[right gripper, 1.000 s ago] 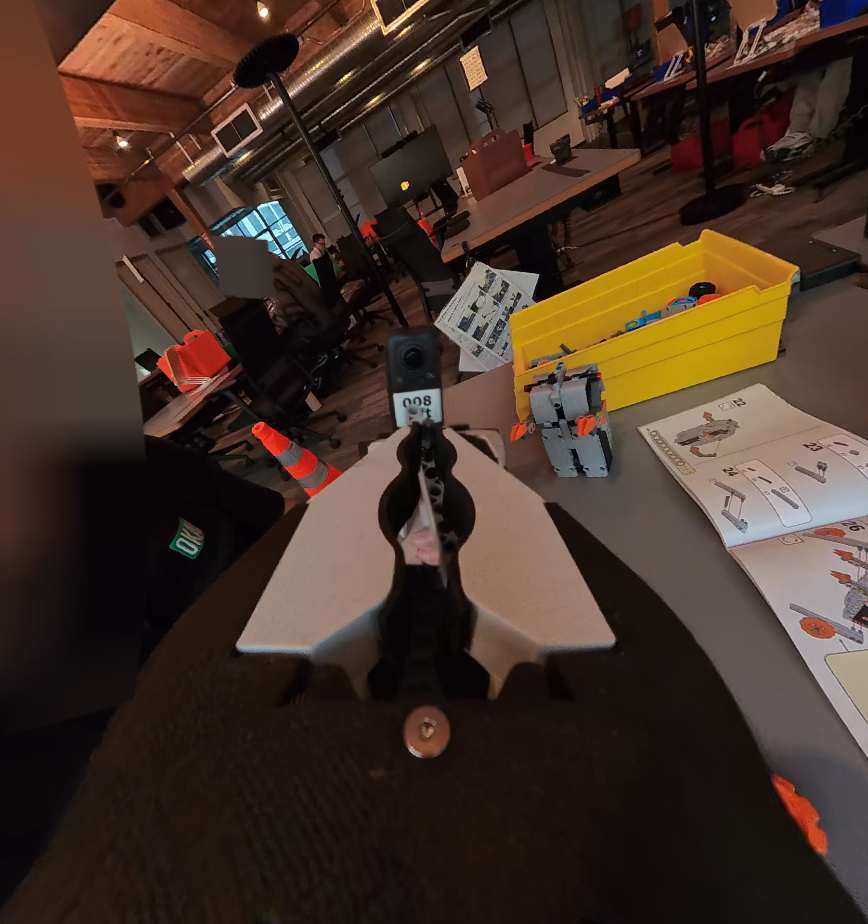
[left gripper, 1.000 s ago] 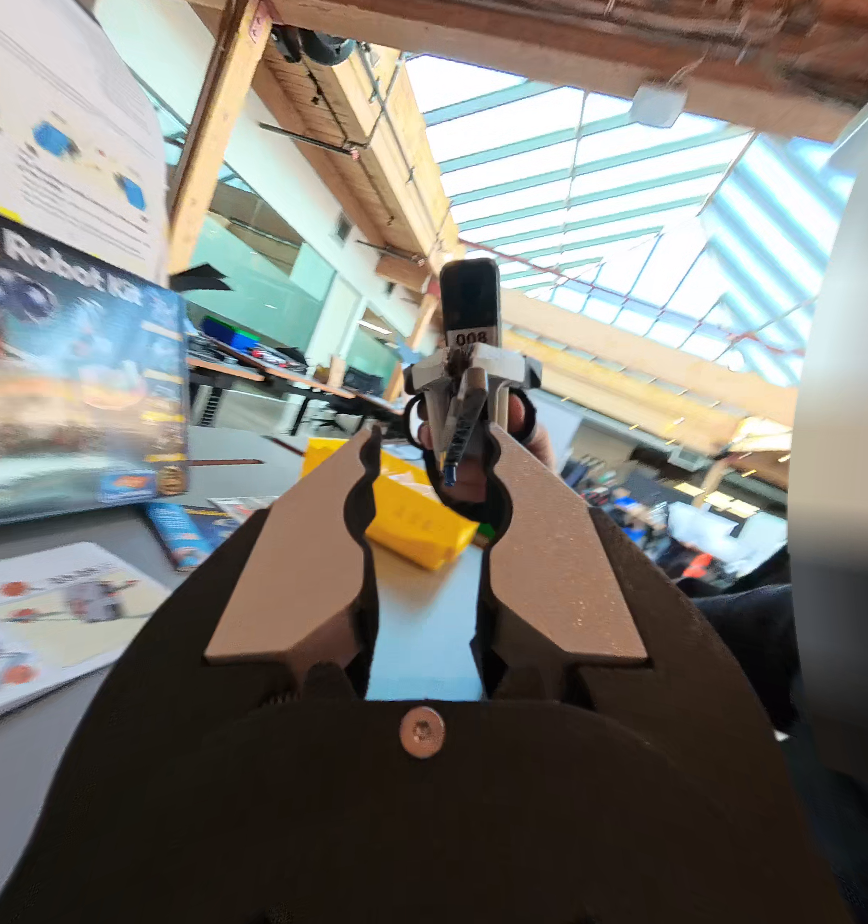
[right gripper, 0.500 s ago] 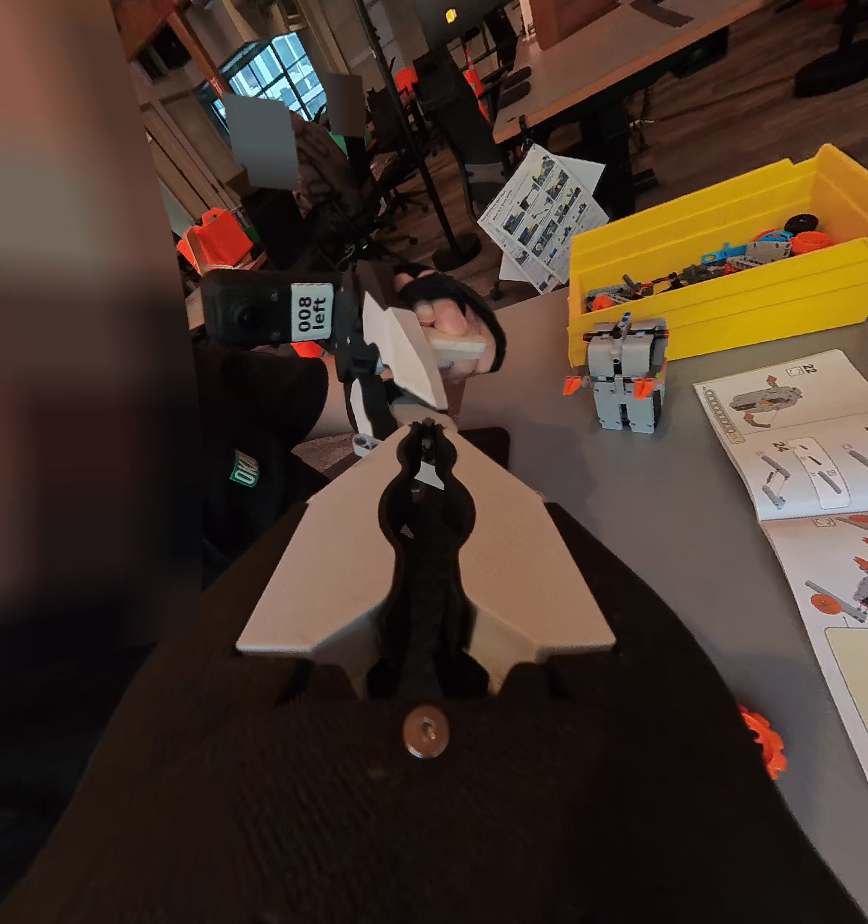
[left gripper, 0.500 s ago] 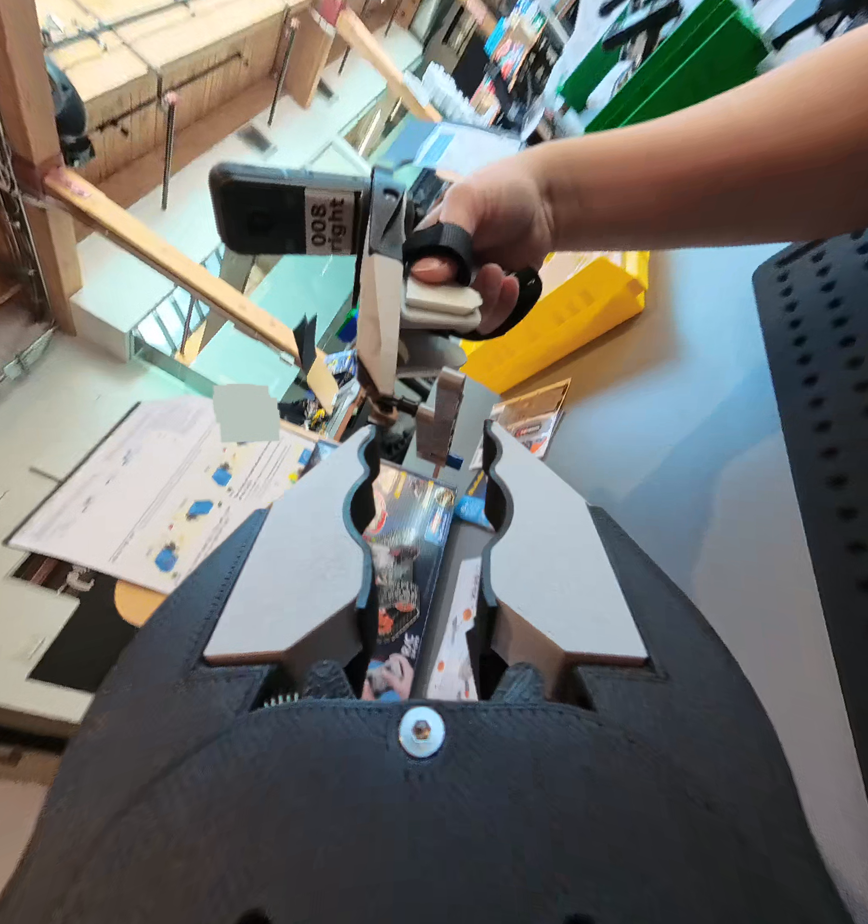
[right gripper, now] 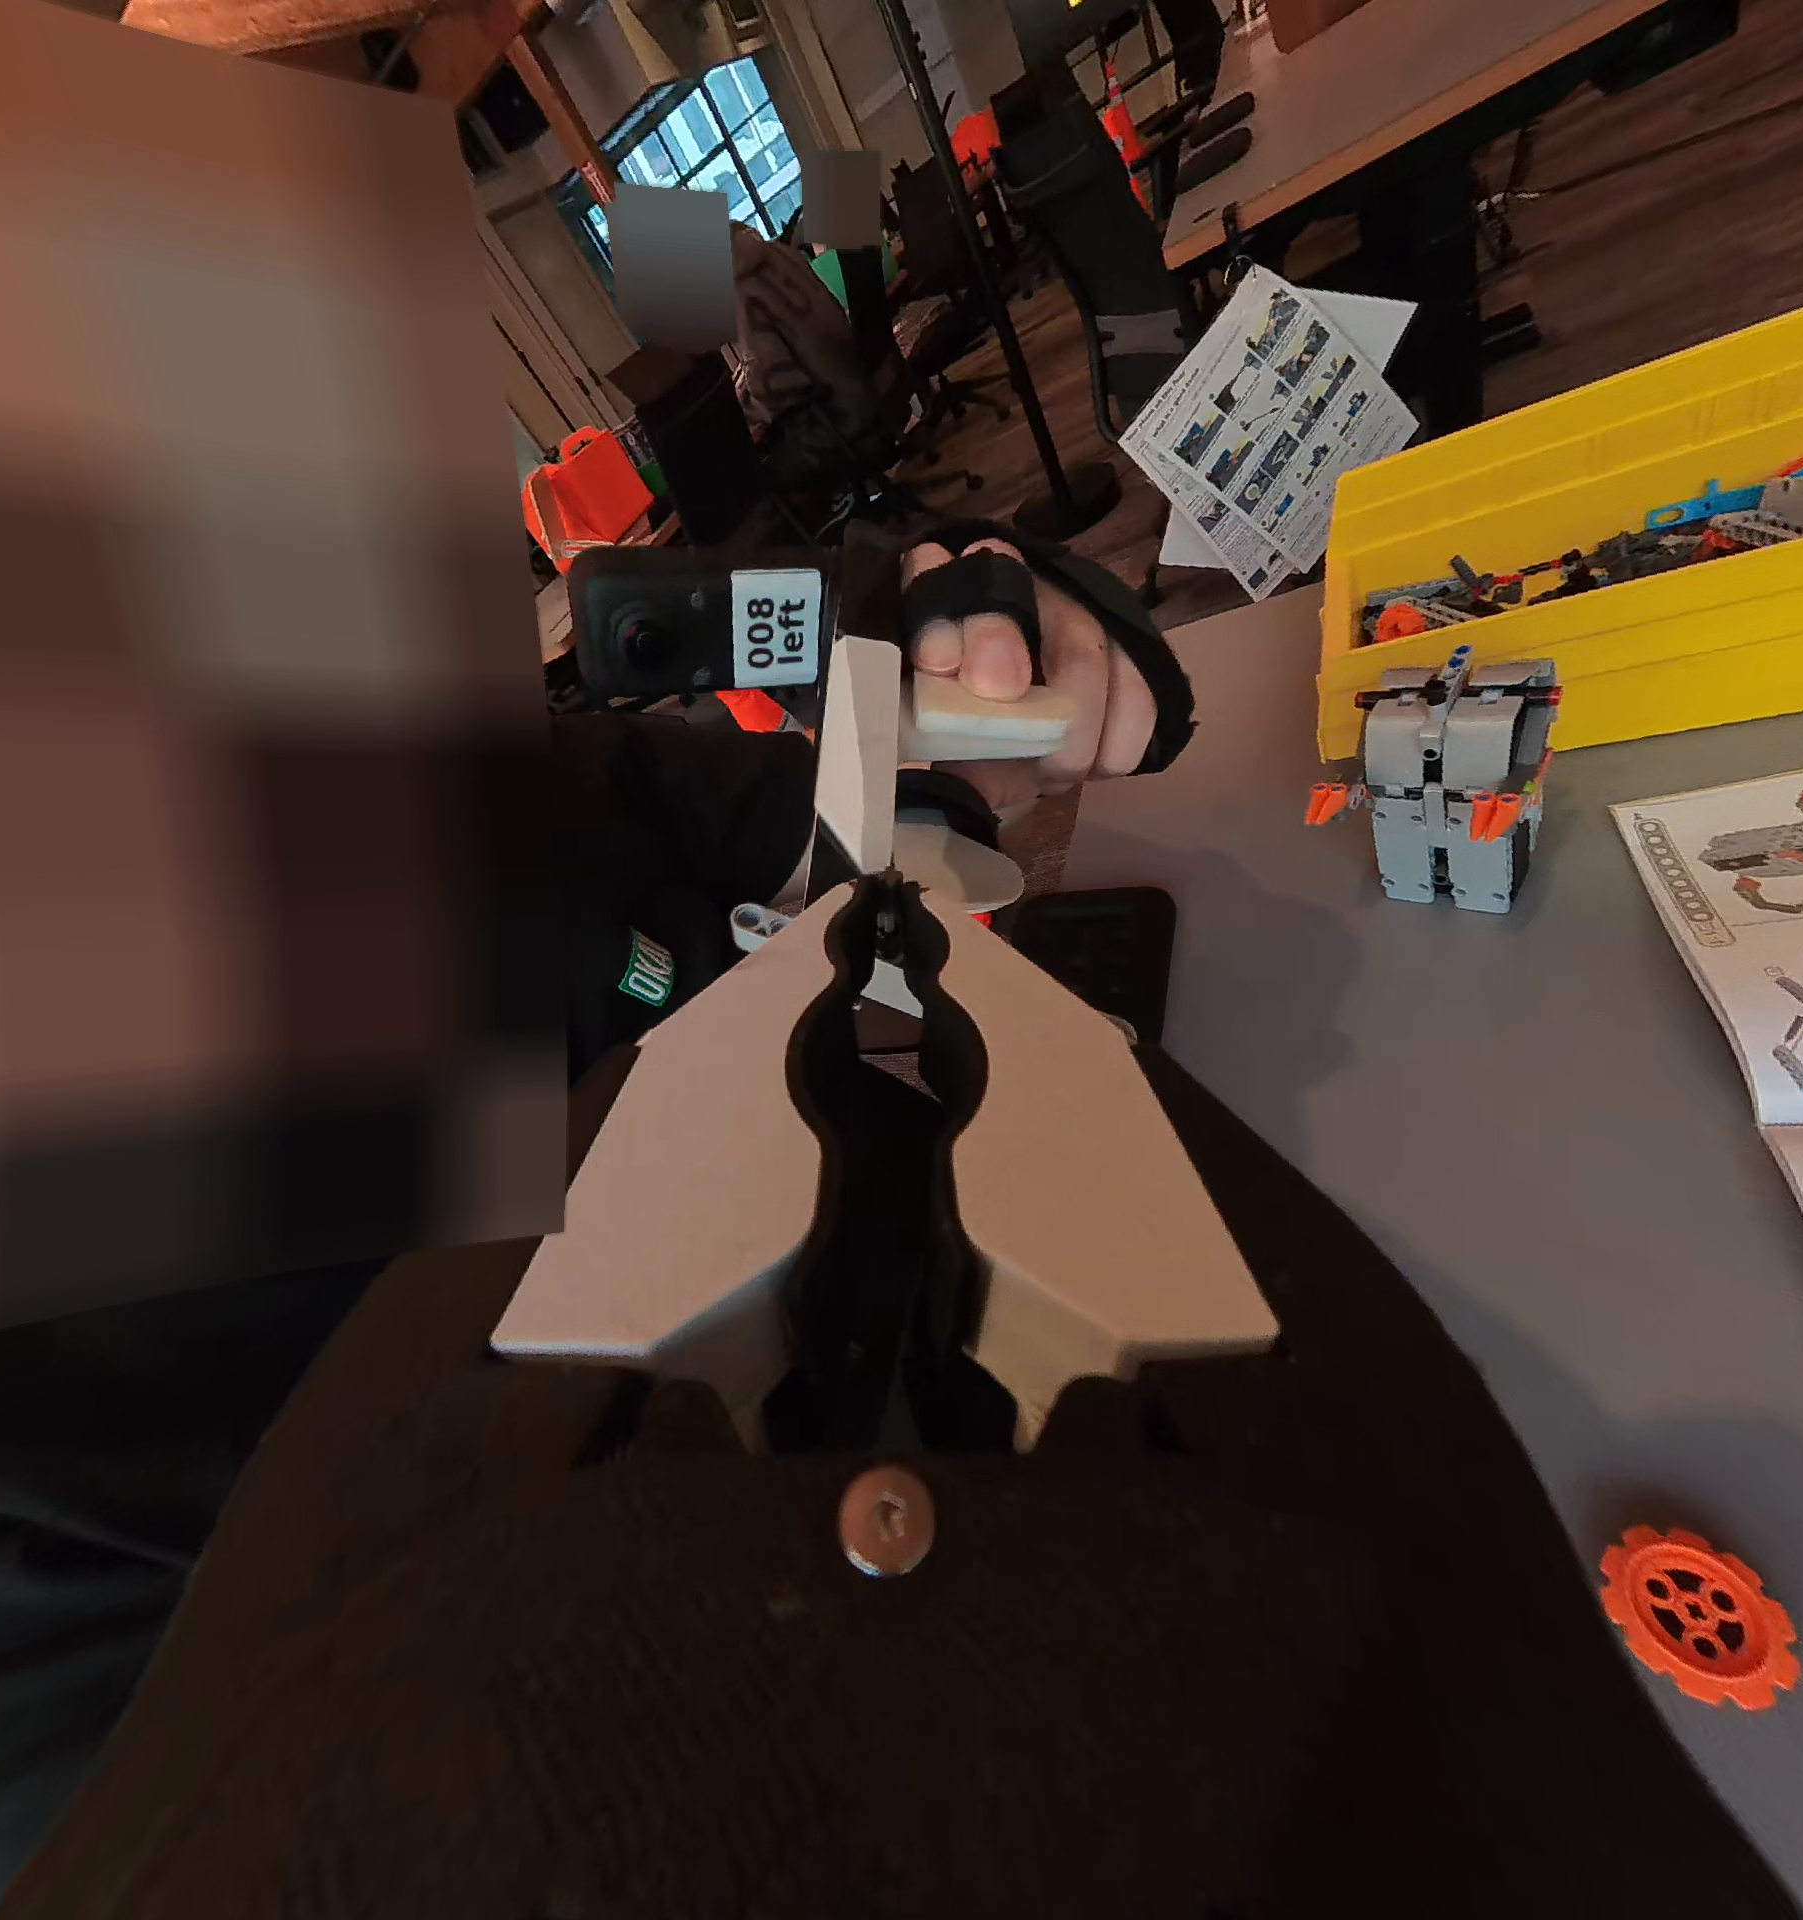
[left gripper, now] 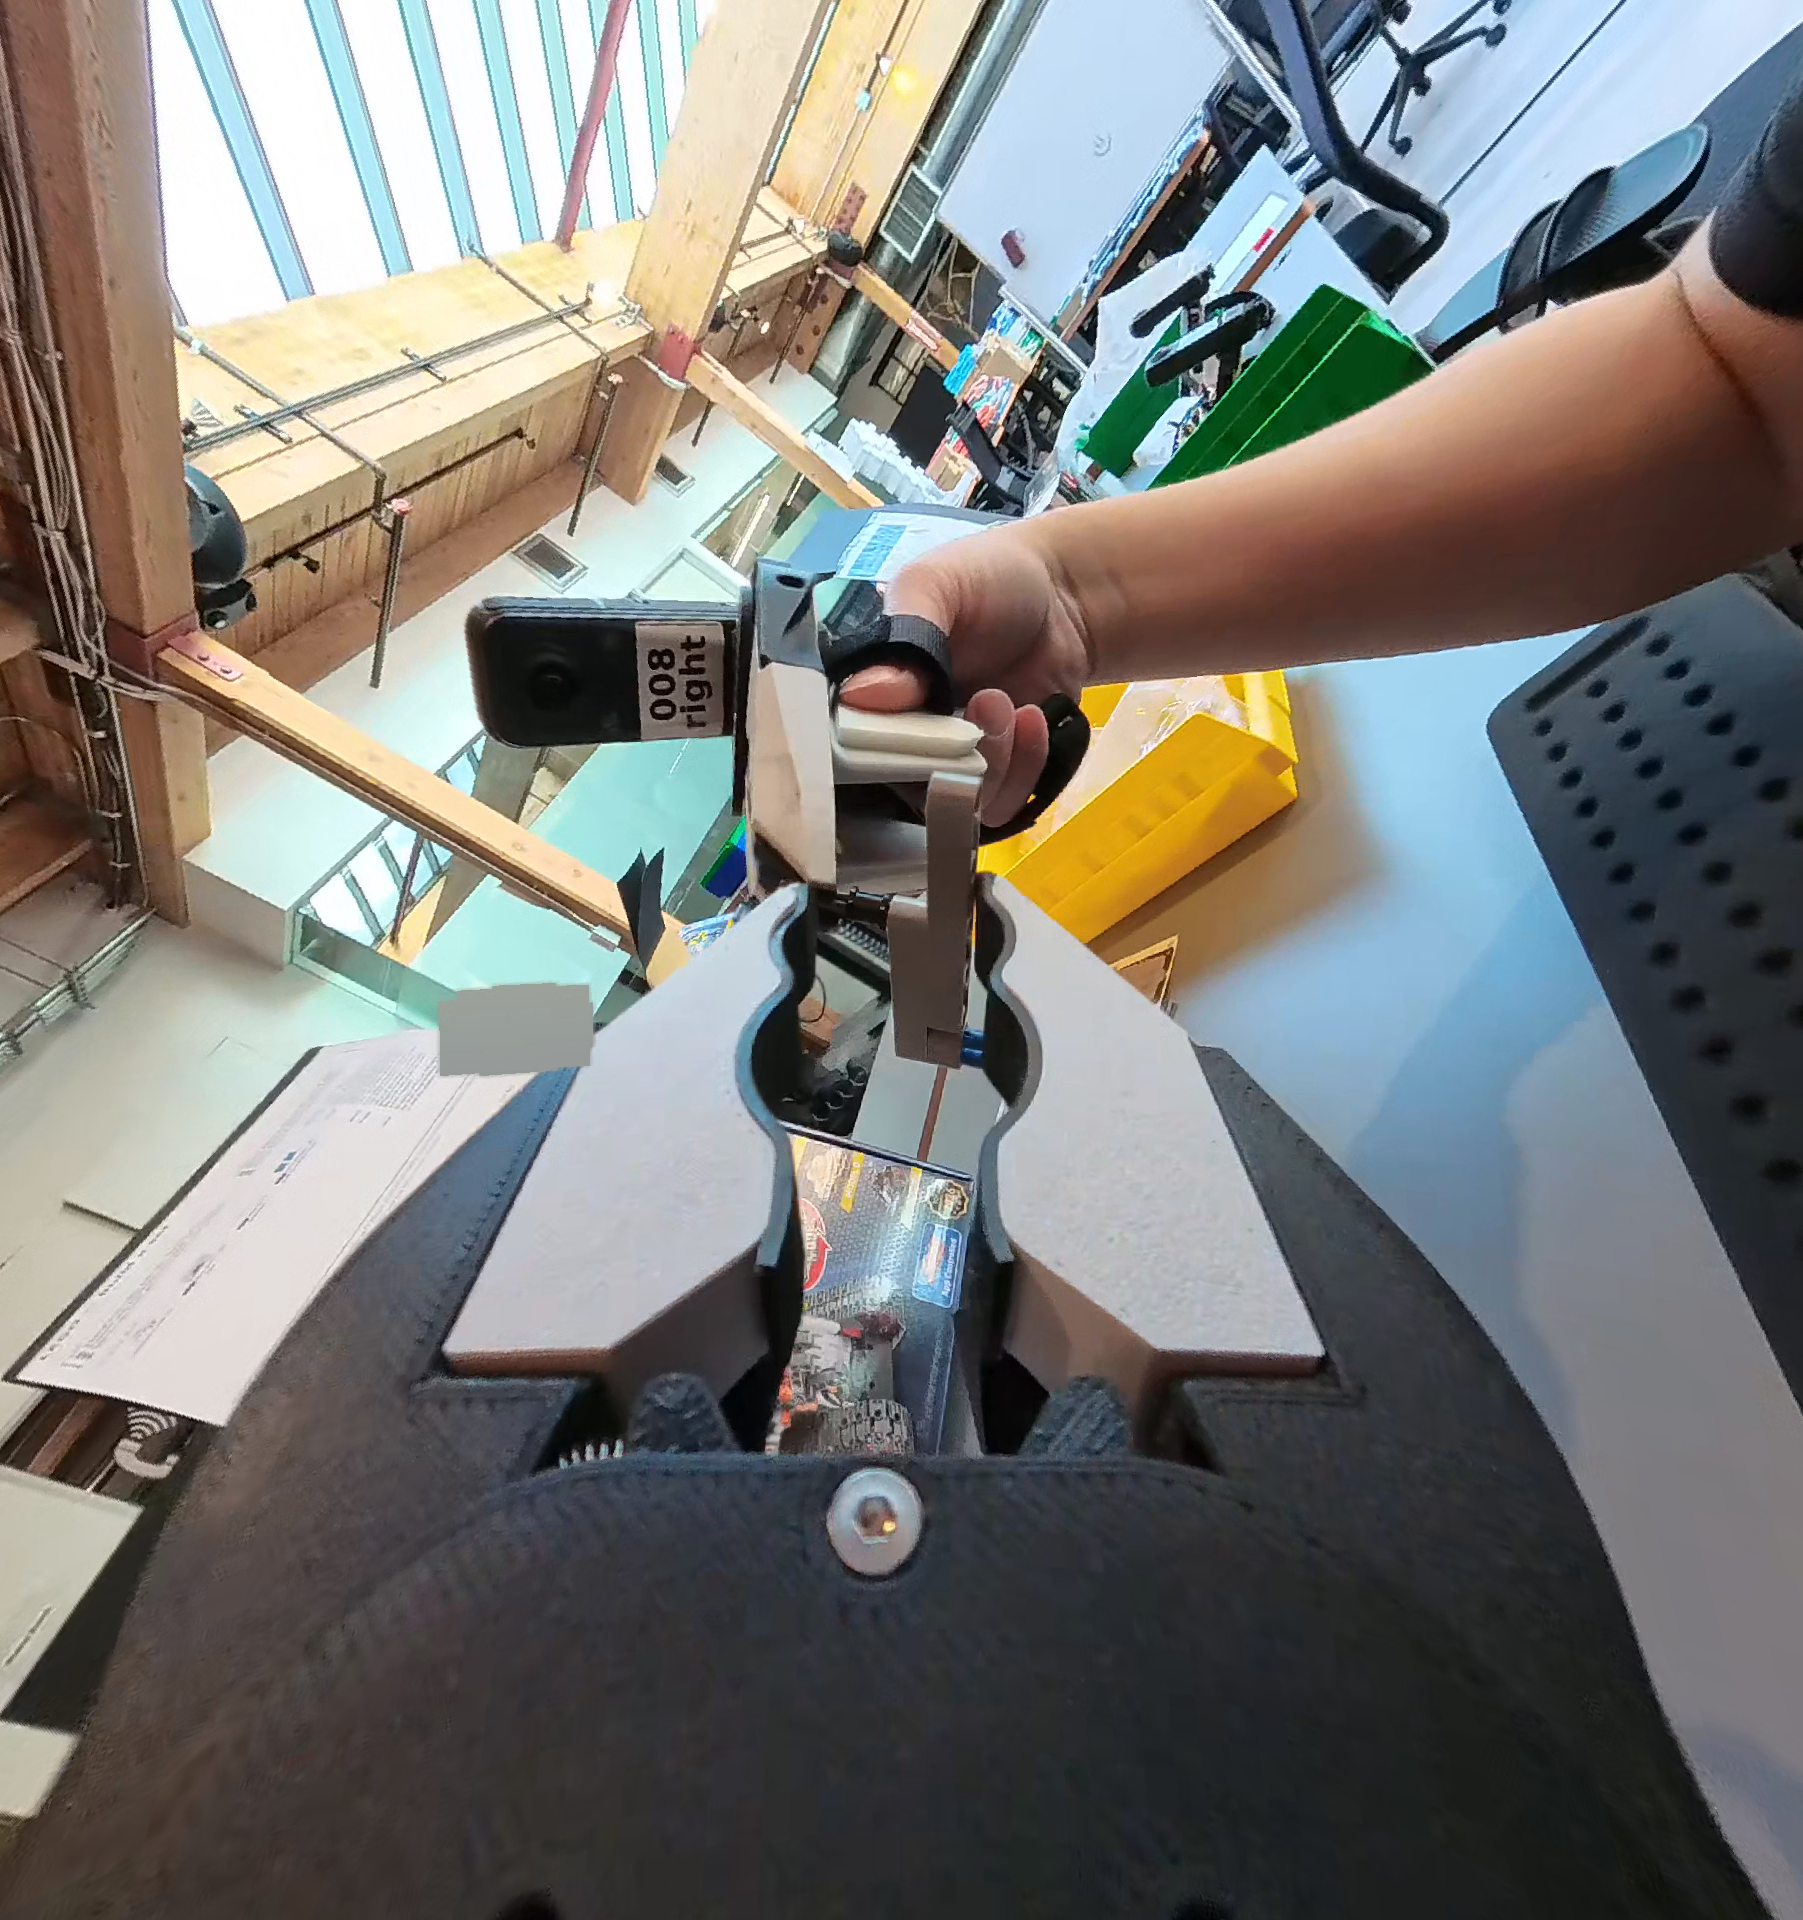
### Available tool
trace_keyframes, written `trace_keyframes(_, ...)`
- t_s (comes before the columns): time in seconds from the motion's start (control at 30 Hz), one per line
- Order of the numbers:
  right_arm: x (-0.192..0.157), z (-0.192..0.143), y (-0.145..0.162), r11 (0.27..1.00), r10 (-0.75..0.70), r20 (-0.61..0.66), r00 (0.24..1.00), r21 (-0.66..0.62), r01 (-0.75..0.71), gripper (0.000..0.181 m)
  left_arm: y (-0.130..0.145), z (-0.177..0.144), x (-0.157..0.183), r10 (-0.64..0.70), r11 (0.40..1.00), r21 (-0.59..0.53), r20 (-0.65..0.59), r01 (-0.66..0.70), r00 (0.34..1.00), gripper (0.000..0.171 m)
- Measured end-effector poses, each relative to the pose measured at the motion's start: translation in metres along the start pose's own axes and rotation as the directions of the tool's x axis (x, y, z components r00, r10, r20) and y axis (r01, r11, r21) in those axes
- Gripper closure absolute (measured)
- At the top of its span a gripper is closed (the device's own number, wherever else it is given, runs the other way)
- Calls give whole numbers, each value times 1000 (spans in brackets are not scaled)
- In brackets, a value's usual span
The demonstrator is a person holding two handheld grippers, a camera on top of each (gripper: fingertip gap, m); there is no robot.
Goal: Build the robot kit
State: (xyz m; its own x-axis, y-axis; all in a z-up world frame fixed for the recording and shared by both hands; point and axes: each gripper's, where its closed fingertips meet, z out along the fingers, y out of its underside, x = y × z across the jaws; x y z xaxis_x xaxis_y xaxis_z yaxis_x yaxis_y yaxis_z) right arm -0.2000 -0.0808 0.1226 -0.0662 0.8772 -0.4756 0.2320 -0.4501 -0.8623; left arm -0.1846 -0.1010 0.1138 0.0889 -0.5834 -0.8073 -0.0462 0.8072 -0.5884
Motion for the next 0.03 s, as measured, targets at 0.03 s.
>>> trace_keyframes(0.03,0,0,-1,1000,2,4,1000,4,-2,178,0,0,-1,4,1000,3,-1,-4,1000,145)
